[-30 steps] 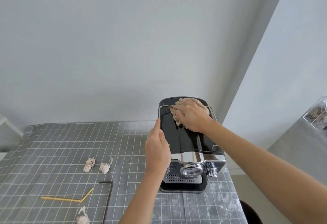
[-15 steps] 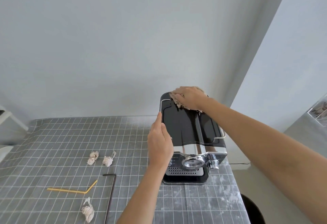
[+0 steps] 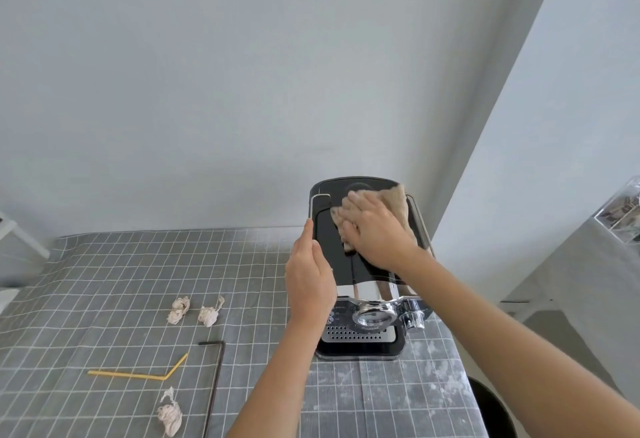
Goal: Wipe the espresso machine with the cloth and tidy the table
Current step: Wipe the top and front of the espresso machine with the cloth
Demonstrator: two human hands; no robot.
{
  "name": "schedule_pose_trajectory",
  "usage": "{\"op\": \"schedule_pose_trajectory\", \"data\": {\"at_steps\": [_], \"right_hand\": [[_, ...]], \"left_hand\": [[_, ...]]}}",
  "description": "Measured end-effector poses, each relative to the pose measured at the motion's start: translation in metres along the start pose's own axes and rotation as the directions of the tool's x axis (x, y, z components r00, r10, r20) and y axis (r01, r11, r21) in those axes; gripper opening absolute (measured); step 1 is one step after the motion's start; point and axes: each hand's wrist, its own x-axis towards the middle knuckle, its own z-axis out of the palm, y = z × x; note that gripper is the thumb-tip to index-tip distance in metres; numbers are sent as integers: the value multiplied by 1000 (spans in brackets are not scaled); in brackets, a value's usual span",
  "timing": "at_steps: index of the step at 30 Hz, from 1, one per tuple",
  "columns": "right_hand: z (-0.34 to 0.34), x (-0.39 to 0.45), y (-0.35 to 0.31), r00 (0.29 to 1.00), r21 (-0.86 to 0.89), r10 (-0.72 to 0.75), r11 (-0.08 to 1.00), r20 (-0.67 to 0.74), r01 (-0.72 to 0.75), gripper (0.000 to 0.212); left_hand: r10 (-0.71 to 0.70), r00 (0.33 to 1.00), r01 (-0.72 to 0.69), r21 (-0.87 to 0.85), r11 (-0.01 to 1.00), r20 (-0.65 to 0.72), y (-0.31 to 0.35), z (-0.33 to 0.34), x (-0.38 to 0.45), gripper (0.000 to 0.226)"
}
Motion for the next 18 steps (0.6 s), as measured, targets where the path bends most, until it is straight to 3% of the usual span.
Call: {"op": "schedule_pose_trajectory", "data": {"at_steps": [3, 7, 10, 13, 16, 18], "right_hand": [[-8, -35, -15, 1000, 32, -4, 999, 10, 3, 42], [-13, -10, -17, 996, -115, 40, 993, 76, -31, 43], [-12, 31, -5, 984, -62, 148, 988, 96, -143, 38], [-16, 62, 10, 964, -143, 224, 968, 140, -204, 41], [-11, 80, 11, 898, -211, 430, 890, 93, -404, 43], [0, 83, 4, 872, -214, 484, 862, 74, -460, 39]], "left_hand": [[22, 1000, -21, 9, 1000, -13, -4, -1, 0, 44], [8, 1000, -8, -5, 1000, 0, -3, 1, 3, 44], [-3, 1000, 3, -7, 1000, 6, 0, 0, 3, 44], [-1, 1000, 1, -15, 1000, 7, 2, 0, 2, 44], [-6, 1000, 6, -15, 1000, -1, -1, 3, 2, 47], [-12, 1000, 11, -27, 1000, -18, -3, 3, 1, 52]]}}
